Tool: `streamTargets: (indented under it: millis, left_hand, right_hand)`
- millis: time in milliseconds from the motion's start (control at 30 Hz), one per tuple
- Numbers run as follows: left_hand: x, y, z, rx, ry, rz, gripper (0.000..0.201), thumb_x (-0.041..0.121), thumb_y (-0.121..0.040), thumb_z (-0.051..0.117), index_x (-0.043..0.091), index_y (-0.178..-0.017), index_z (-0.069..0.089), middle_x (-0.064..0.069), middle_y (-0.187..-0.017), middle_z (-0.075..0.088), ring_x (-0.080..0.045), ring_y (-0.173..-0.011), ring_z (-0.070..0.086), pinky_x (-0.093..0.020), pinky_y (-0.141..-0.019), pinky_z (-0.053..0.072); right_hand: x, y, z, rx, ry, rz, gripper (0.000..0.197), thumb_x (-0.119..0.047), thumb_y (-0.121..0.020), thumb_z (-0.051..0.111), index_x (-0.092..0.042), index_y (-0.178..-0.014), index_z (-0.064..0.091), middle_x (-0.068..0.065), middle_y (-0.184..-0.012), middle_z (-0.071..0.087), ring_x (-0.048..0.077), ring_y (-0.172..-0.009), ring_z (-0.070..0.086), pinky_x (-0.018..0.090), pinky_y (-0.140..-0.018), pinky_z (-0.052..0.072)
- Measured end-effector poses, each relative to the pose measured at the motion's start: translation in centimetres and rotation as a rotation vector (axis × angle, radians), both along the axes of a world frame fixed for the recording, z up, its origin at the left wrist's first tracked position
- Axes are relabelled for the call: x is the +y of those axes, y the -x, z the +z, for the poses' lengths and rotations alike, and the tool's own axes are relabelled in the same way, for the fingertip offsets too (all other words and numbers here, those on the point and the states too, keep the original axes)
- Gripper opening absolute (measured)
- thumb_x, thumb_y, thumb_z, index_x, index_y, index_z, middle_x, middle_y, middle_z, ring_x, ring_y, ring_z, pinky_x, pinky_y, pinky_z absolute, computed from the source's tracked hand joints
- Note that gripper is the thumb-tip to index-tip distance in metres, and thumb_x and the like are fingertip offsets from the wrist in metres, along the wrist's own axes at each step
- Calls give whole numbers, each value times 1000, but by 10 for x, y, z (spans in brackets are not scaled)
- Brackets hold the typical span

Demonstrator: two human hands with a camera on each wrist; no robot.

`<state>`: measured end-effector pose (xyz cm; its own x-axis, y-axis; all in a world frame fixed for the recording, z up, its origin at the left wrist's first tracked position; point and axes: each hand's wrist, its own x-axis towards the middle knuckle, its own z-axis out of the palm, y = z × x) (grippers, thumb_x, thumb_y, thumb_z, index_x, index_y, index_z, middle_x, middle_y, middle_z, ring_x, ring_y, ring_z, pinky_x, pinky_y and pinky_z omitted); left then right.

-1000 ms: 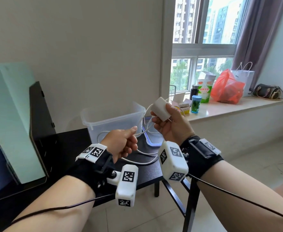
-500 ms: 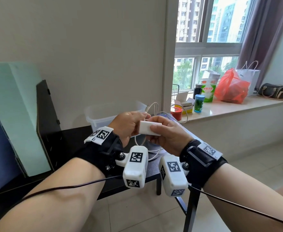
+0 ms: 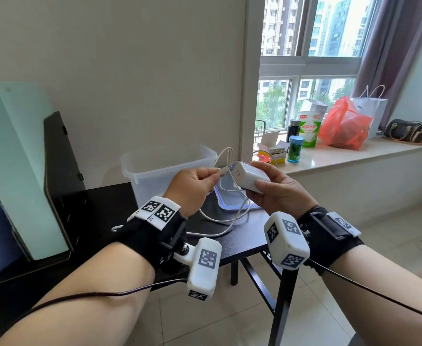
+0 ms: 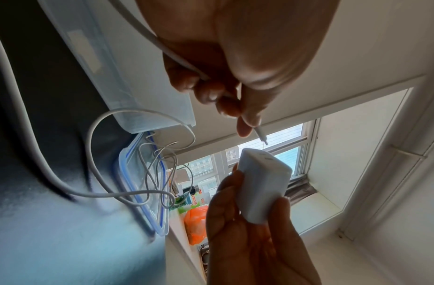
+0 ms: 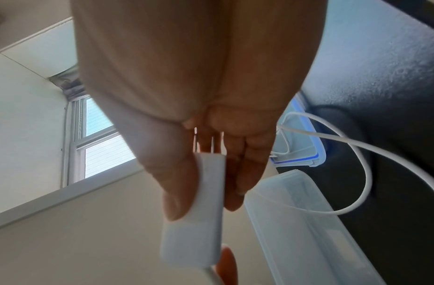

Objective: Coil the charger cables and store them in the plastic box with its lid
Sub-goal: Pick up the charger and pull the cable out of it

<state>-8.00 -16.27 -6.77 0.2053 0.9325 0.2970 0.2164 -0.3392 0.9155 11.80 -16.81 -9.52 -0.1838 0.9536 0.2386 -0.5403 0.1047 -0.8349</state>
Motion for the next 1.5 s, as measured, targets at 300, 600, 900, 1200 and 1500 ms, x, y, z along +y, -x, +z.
streamTargets:
  millis: [300,600,900,1200,1500]
  left_hand:
    - [0,-3,0,204,-100,-24,23,24,-90,55,25,-107,70,-5,-71,56,-15,-66,45,-25,-65,35]
    - [0,3,-2,456,-339,57,25,26,-91,53,26,-110,70,0,-70,55,-15,-70,50,-22,-64,35]
    - [1,4,-1,591,-449,78,26,26,-91,53,25,-111,69,10,-71,46,-15,-80,48,-22,-73,35]
    - [0,5,4,629,-470,40,25,28,-91,54,21,-107,72,16,-66,42,-10,-76,43,-15,-66,28]
    - [-8,2,9,707,-215,-45,57,18,-87,52,28,-140,35,-3,-89,63,-22,-80,59,-25,-72,40]
  right_hand:
    - [6,-3,-2,-26,-2,27,65,-18,-26,95,-23,-87,73,7,-105,62,20,-85,68,28,-71,58]
    - [3,0,-7,-87,22,13,65,-27,-24,95,-23,-86,74,7,-97,65,22,-77,66,25,-64,57]
    - [0,0,-9,-100,35,24,66,-25,-23,95,-21,-86,74,6,-95,67,19,-76,69,25,-64,57]
    - [1,6,-8,-133,28,8,68,-27,-21,95,-18,-85,74,5,-86,72,20,-71,70,25,-63,58]
    - [-7,22,15,-289,-73,-90,55,-12,-49,85,-18,-97,60,5,-83,67,14,-66,66,20,-58,55]
